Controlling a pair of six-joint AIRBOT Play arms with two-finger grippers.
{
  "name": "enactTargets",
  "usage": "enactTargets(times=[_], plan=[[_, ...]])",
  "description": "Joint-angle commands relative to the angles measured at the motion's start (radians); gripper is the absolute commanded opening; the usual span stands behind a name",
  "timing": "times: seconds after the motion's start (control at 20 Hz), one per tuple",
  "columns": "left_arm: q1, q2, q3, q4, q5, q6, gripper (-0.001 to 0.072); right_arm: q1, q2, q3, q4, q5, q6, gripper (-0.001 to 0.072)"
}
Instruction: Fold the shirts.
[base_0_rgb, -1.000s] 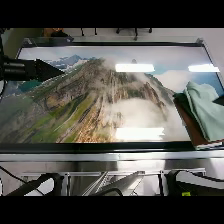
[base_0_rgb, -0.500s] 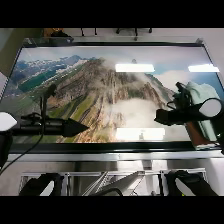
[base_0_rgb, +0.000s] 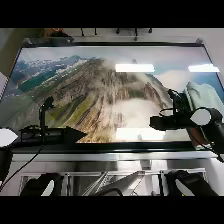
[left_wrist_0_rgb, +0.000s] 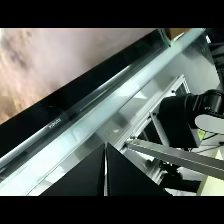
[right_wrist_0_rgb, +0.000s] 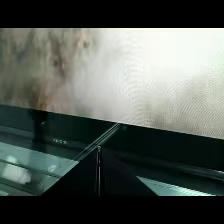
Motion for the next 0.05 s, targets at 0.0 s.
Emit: enactTargets(times=[0.0], plan=[[0.019, 0.016, -0.005, 0.003, -0.006, -0.002, 0.0014, 0.003, 0.002, -0.003, 0.002, -0.003, 0.001, 0.0018]])
